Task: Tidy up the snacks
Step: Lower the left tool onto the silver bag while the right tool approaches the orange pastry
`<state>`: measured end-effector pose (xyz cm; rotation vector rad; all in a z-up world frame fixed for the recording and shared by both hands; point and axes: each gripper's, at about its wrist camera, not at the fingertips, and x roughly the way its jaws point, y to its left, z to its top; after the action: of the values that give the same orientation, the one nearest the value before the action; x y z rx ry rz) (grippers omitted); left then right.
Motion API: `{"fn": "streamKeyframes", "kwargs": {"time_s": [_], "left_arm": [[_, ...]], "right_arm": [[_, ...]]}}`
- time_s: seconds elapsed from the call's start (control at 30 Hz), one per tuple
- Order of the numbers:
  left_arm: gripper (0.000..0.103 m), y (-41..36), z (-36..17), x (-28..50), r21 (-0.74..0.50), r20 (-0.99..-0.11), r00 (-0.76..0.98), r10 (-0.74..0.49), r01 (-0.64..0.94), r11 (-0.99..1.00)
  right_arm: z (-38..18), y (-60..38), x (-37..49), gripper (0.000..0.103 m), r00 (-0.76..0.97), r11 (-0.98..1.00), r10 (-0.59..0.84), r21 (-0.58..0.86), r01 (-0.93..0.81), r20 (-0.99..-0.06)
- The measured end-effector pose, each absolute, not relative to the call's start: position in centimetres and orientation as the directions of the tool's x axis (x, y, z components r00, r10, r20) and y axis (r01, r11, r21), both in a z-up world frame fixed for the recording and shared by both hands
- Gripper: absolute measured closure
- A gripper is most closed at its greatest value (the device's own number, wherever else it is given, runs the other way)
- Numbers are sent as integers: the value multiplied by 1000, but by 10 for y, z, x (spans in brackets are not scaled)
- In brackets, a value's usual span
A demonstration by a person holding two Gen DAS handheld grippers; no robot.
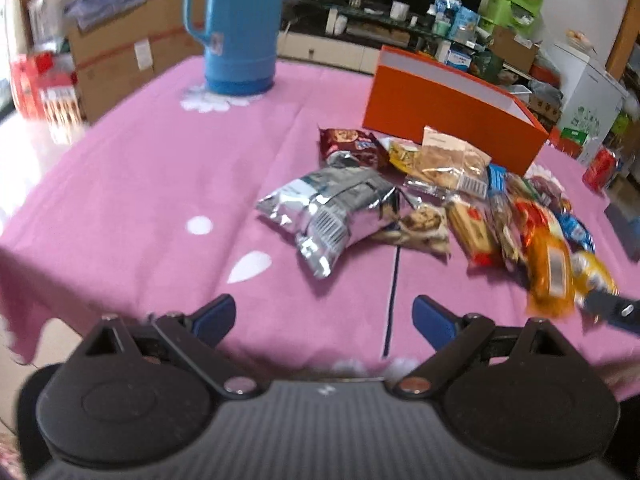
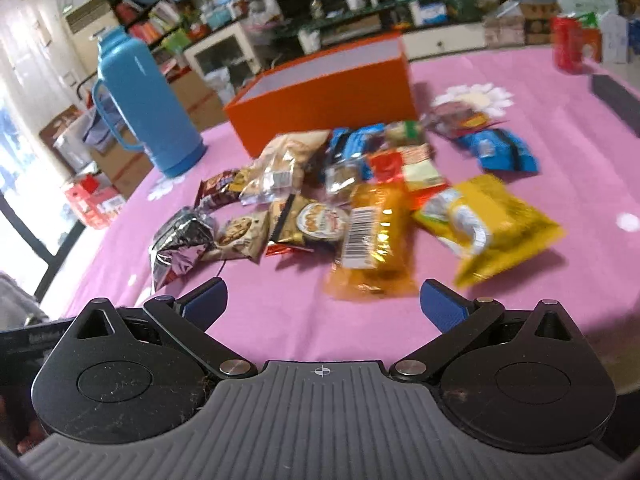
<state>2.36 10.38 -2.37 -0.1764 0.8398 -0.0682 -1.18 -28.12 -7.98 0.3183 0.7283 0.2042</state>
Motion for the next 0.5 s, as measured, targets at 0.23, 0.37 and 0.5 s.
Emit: {"fn": "streamKeyframes", "kwargs": {"time_s": [0.23, 0.37, 0.5], "left_arm": [[10, 77, -12, 77, -93, -711, 685, -158, 132, 987], [9, 67, -17, 106, -41, -721, 681, -130, 145, 989], [9, 69, -15, 117, -29, -716, 688, -119, 141, 990]], "right_arm": [[-98, -288, 43, 10, 682, 943, 284, 324, -73, -674], [-113, -326, 63, 9, 661, 936, 264, 351, -1, -703], [-120, -346, 69, 9, 665, 912, 283, 408, 36, -691]]}}
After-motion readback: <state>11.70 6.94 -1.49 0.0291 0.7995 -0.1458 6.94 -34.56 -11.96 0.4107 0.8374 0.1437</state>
